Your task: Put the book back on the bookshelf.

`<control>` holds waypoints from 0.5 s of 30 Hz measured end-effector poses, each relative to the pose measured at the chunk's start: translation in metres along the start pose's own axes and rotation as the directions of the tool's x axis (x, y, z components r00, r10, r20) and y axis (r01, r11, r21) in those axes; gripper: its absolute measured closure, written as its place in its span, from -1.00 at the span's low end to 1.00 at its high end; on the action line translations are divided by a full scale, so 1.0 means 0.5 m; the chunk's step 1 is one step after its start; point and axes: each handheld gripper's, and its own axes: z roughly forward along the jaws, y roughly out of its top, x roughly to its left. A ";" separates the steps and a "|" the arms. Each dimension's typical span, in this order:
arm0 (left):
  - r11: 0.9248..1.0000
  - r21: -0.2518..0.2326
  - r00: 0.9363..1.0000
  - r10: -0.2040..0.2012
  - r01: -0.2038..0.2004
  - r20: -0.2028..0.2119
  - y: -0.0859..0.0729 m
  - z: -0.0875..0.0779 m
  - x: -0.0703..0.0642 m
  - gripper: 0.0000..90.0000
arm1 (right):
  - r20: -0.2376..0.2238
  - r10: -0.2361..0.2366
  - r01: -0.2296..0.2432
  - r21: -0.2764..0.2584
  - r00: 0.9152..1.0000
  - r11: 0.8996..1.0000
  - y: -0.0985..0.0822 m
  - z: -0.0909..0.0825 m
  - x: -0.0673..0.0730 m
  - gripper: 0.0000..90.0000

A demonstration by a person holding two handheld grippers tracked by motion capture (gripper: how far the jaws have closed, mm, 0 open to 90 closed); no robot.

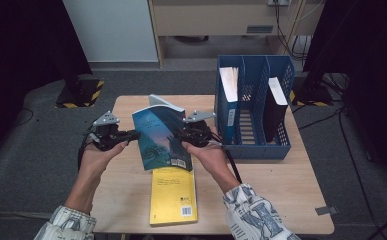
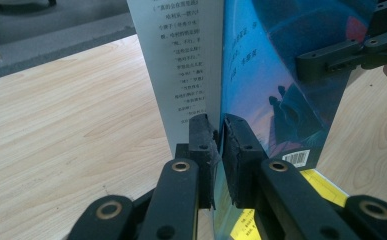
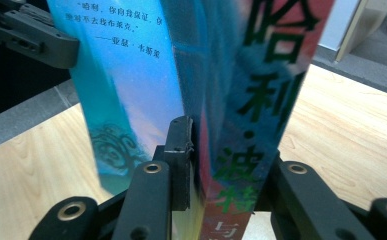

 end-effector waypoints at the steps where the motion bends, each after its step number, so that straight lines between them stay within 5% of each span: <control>1: 1.000 -0.005 1.000 0.001 -0.001 0.008 -0.002 -0.002 -0.002 0.84 | -0.004 -0.002 0.002 -0.004 1.000 1.000 -0.004 -0.005 0.002 0.57; 15: 0.999 -0.013 0.999 0.033 -0.033 0.017 -0.019 -0.023 -0.024 0.80 | -0.101 -0.048 0.044 -0.043 0.994 0.998 -0.008 -0.059 0.044 0.46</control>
